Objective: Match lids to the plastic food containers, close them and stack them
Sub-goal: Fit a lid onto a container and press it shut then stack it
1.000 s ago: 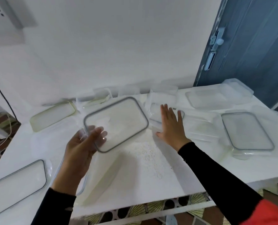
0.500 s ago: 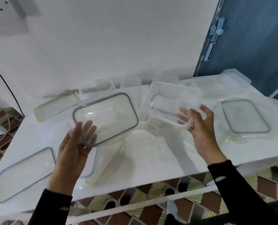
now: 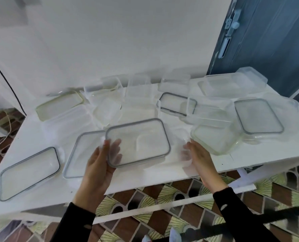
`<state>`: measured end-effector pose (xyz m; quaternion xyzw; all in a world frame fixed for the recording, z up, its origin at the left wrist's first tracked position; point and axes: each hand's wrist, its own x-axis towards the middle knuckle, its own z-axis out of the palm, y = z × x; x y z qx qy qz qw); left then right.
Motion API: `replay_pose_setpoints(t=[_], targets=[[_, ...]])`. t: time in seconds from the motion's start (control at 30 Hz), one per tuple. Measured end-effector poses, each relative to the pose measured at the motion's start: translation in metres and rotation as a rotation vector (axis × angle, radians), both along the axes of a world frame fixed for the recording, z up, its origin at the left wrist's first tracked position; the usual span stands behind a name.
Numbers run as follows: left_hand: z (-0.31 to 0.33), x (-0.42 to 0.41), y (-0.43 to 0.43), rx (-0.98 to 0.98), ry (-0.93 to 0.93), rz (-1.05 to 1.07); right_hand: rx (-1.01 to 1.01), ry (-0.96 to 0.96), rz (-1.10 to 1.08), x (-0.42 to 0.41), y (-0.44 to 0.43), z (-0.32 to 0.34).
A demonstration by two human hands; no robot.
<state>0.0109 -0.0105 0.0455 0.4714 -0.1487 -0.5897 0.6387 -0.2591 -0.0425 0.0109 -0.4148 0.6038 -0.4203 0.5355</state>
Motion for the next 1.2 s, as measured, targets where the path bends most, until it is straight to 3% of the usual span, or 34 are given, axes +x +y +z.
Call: replay_pose_setpoints(t=[0.1,0.27,0.47,0.6,0.87,1.2], targets=[[-0.007,-0.021,-0.001,0.028,0.028,-0.022,-0.041,0.119,0.086,-0.008,-0.006,0.003],[-0.013,-0.050,-0.010,0.010,-0.057,-0.055,-0.189,0.216,0.023,-0.017,-0.008,0.015],[-0.023,-0.072,-0.020,0.032,-0.471,0.012,-0.195,0.221,0.003,-0.024,-0.023,0.008],[-0.029,-0.073,-0.026,0.122,-0.562,-0.008,-0.192,0.301,0.014,-0.026,-0.031,0.002],[-0.035,-0.069,-0.028,0.184,-0.453,-0.115,-0.092,0.239,0.036,-0.035,-0.035,-0.006],[-0.040,-0.057,-0.013,0.135,-0.270,-0.122,0.130,-0.088,0.071,-0.037,-0.038,-0.008]])
